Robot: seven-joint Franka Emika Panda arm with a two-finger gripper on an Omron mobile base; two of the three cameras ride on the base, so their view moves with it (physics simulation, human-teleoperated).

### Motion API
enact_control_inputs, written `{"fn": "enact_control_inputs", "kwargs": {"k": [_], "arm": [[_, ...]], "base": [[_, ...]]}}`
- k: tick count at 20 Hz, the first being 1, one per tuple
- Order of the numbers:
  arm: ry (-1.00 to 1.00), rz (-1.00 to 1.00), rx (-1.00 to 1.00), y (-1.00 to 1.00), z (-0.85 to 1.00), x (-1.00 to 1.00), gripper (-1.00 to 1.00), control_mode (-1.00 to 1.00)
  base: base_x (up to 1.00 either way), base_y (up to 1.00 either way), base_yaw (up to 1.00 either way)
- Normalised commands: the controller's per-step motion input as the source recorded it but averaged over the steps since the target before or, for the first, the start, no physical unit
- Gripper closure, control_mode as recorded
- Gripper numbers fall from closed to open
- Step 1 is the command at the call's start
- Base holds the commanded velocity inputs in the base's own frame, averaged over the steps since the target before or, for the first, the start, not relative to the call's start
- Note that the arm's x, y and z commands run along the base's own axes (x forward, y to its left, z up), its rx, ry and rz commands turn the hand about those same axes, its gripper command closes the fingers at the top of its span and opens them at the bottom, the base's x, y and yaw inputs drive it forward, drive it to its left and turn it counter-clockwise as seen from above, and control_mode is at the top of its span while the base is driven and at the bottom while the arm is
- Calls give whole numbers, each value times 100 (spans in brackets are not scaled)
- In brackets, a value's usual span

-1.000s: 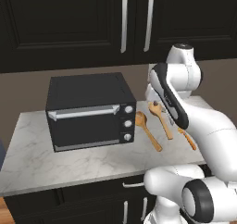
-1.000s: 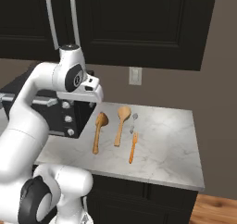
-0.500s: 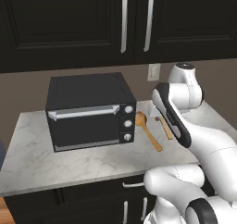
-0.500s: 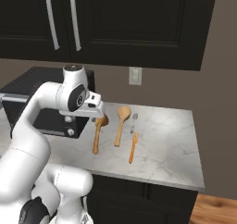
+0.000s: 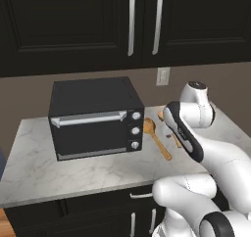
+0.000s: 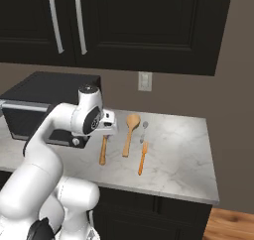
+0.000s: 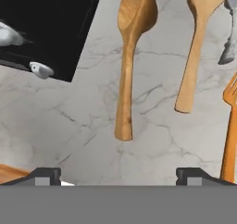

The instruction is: Organize the utensils by type. Pick up the wooden spoons from the counter and place them in the open cabinet. Then pick up the metallic utensils from the counter and place them in the open drawer.

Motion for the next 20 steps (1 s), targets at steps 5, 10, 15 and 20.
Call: {"fn": "enact_control_inputs", "kwargs": {"k": [5,10,15,20], "arm": [[0,12,-3,0,-35,20,-100,-100],[0,4,0,4,-36,31,-100,-100],[0,1,0,1,-40,31,-100,-100],[0,0,0,4,-44,41,-100,-100]], "base": [[0,0,0],[0,0,0],[0,0,0],[0,0,0]]}}
